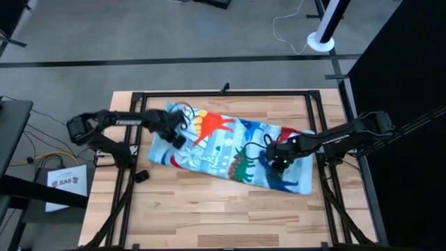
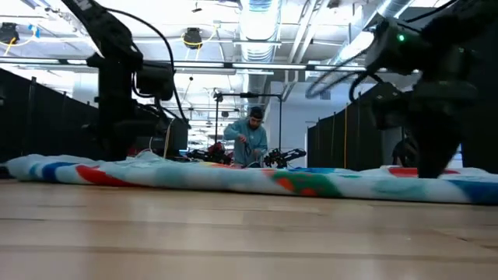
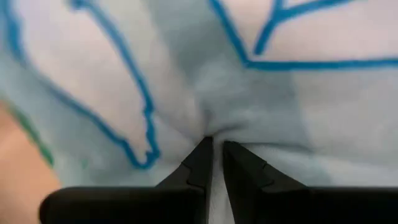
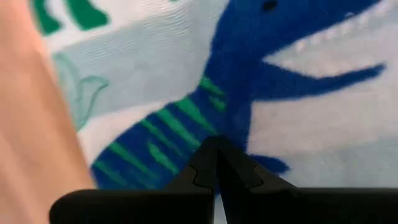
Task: Roll towel
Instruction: Roll the multicolor dinosaur print towel
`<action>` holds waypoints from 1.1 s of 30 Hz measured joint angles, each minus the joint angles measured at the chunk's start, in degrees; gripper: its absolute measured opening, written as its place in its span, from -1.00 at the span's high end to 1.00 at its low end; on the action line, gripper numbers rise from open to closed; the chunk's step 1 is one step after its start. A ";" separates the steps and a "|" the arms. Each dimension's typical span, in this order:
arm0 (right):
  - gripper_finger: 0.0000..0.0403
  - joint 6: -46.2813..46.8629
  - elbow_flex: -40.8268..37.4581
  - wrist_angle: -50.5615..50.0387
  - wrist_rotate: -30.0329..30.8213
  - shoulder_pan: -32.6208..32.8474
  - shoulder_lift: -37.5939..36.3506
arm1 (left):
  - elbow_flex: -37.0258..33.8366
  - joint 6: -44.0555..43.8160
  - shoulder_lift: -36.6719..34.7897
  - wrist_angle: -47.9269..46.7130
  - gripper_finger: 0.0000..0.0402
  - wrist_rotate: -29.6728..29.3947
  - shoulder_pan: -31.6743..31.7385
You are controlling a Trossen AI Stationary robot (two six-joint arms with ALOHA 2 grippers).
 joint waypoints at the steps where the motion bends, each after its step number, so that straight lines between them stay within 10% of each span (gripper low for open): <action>1: 1.00 2.09 0.45 1.61 -1.07 -0.06 0.02 | 0.74 2.20 -0.01 -0.99 0.91 -0.27 2.36; 8: 1.00 -3.06 8.22 -9.43 -1.46 -2.96 -1.61 | 9.30 6.85 -0.89 -2.74 0.94 5.17 6.20; 19: 1.00 -12.88 6.36 -23.17 6.52 -2.80 -4.05 | 12.95 -3.58 1.98 27.30 0.94 4.84 -15.84; 33: 1.00 3.76 3.04 -14.56 6.51 7.09 -3.87 | 7.80 -1.95 14.18 9.36 0.94 1.00 -24.05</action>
